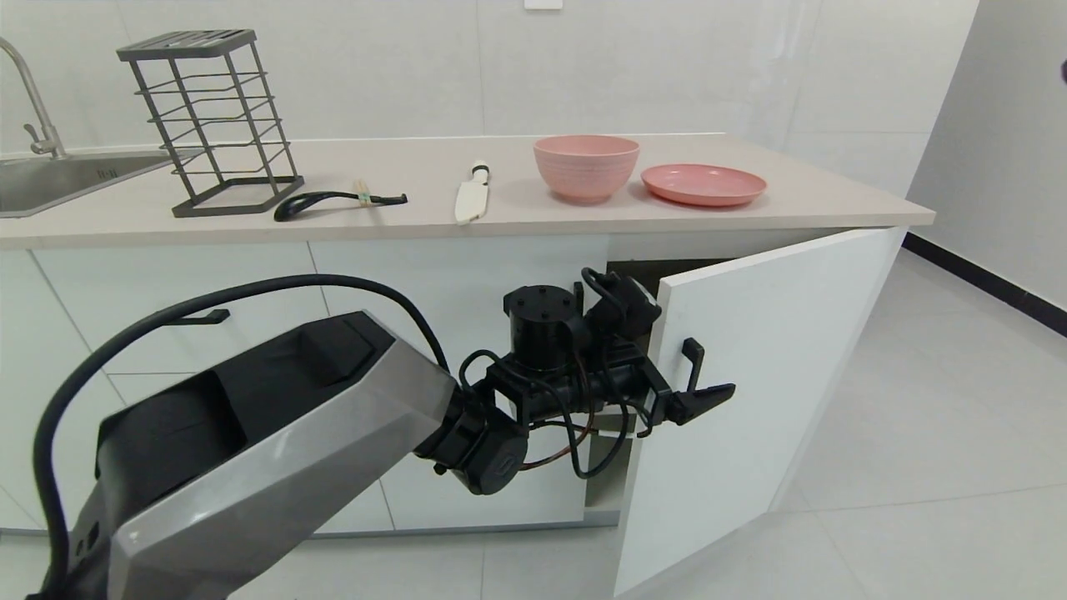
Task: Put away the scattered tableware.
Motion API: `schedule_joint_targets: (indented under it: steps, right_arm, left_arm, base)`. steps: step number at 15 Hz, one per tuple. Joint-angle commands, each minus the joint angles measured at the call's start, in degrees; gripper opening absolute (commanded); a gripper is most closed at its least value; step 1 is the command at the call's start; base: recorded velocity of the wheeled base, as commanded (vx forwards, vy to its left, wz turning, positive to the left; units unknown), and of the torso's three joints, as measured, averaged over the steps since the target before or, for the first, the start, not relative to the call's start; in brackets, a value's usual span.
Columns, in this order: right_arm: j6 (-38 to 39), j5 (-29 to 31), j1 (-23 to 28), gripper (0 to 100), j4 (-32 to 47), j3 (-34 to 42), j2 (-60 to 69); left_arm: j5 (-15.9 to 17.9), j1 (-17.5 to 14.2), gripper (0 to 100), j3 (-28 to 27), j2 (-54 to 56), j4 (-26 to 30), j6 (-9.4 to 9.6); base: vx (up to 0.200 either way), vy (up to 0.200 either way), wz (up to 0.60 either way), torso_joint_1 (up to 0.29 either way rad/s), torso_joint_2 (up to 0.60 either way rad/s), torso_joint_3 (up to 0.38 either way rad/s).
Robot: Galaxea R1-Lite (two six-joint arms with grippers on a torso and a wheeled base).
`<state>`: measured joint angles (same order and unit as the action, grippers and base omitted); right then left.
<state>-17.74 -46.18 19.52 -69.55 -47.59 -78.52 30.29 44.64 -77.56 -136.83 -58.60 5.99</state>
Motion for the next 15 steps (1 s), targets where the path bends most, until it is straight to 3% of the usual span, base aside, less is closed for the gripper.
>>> schedule_joint_targets:
  steps: [1, 3, 5, 6, 9, 10, 12, 13, 15]
  right_arm:
    - [0.07, 0.04, 0.26, 100, -0.06, -0.13, 3.72]
    - [0.16, 0.04, 0.26, 100, -0.06, -0.66, 3.72]
    - [0.16, 0.04, 0.26, 100, -0.06, -1.01, 3.64]
    - [0.16, 0.04, 0.26, 100, -0.06, -0.92, 3.64]
    - [-0.02, 0.04, 0.26, 100, -0.15, -0.13, 3.64]
    - [-0.02, -0.05, 0.17, 100, -0.24, 0.04, 3.72]
    - [-0.02, -0.05, 0.17, 100, -0.41, 0.13, 4.43]
    - [-0.02, -0.14, -0.01, 100, -0.59, 1.19, 5.92]
    - [-0.19, -0.76, -1.76, 100, -0.50, 2.77, 8.21]
  left_arm:
    - [0.47, 1.41, 100, 1.09, 0.25, -0.37, 0.17]
    - [6.88, 8.62, 100, 7.68, 2.44, -4.77, 0.08]
    - [6.97, 16.62, 100, 14.28, 4.02, -7.05, -1.33]
    - [6.27, 17.23, 100, 14.54, 3.85, -7.93, -2.21]
    - [3.63, 9.50, 100, 12.61, 4.11, -8.90, -2.21]
    - [3.54, 7.13, 100, 12.69, 4.20, -11.71, -2.29]
    - [3.46, 6.25, 100, 13.75, 4.20, -15.58, -2.38]
    - [1.70, 6.86, 100, 16.12, 4.20, -19.10, -3.88]
    - [-0.32, 8.80, 100, 16.21, 3.85, -19.97, -6.69]
  base:
    - [0.000, 0.000, 0.00, 0.000, 0.00, 0.000]
    - [0.000, 0.000, 0.00, 0.000, 0.00, 0.000]
    - [0.000, 0.000, 0.00, 0.000, 0.00, 0.000]
    - [0.000, 0.000, 0.00, 0.000, 0.00, 0.000]
    - [0.000, 0.000, 0.00, 0.000, 0.00, 0.000]
    - [0.000, 0.000, 0.00, 0.000, 0.00, 0.000]
    - [0.000, 0.000, 0.00, 0.000, 0.00, 0.000]
    - [0.000, 0.000, 0.00, 0.000, 0.00, 0.000]
    - [0.000, 0.000, 0.00, 0.000, 0.00, 0.000]
